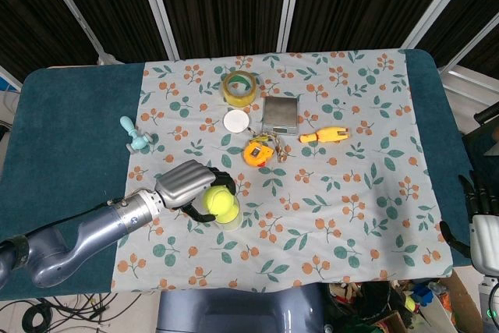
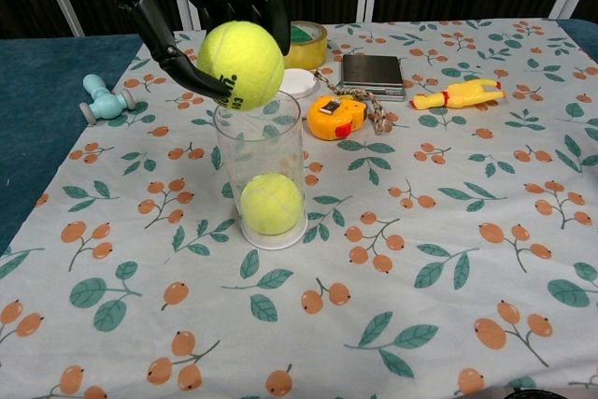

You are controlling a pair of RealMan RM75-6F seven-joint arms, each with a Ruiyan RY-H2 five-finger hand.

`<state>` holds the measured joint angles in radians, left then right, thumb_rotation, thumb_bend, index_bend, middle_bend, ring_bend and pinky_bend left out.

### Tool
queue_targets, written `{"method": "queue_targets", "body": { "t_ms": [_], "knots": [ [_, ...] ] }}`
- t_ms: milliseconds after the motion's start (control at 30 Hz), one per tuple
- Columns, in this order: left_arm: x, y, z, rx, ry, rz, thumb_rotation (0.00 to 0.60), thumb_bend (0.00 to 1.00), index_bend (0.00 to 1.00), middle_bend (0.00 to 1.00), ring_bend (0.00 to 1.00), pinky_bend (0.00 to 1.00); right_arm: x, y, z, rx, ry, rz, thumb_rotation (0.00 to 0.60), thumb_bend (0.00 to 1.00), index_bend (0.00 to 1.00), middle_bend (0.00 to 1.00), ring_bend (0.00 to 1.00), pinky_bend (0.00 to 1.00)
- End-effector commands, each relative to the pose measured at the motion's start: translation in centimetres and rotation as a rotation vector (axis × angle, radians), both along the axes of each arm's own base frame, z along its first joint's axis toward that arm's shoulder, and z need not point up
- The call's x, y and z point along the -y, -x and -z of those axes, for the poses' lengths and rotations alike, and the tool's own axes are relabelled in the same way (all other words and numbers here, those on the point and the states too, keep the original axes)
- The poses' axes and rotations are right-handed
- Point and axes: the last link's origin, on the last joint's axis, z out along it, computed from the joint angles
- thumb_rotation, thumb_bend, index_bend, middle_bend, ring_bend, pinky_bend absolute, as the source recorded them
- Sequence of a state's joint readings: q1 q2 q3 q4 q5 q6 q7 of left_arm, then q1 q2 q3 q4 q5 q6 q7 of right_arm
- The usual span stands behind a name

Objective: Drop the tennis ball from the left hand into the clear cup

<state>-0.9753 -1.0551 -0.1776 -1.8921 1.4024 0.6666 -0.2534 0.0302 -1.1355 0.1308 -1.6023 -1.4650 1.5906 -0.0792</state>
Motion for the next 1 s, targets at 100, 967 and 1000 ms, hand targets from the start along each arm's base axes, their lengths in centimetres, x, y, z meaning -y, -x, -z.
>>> {"method": "queue_targets", "body": {
  "t_ms": [100, 967, 1000],
  "knots": [
    [0.09, -0.19, -0.16, 0.008, 0.001, 0.002, 0.6, 0.37, 0.42, 0.5, 0.36, 0.51, -0.03, 0.01, 0.01, -0.001, -0.002, 0.001, 0.6, 0.24, 0.0, 0.0, 0.1, 0.22],
    [0.4, -0.45, -0.72, -0.009, -0.004, 0.025, 0.6, 0.37, 0.42, 0.49, 0.36, 0.51, -0.08, -0.11, 0.01, -0.004, 0.001, -0.005, 0.6, 0.24, 0.0, 0.0, 0.1, 0.22],
    [0.39, -0.45, -0.69, -0.01, -0.005, 0.026, 0.6, 0.37, 0.41, 0.49, 0.36, 0.51, -0.08, -0.1, 0.02, -0.003, 0.001, -0.004, 0.6, 0.24, 0.0, 0.0, 0.1, 0.22]
  ]
}}
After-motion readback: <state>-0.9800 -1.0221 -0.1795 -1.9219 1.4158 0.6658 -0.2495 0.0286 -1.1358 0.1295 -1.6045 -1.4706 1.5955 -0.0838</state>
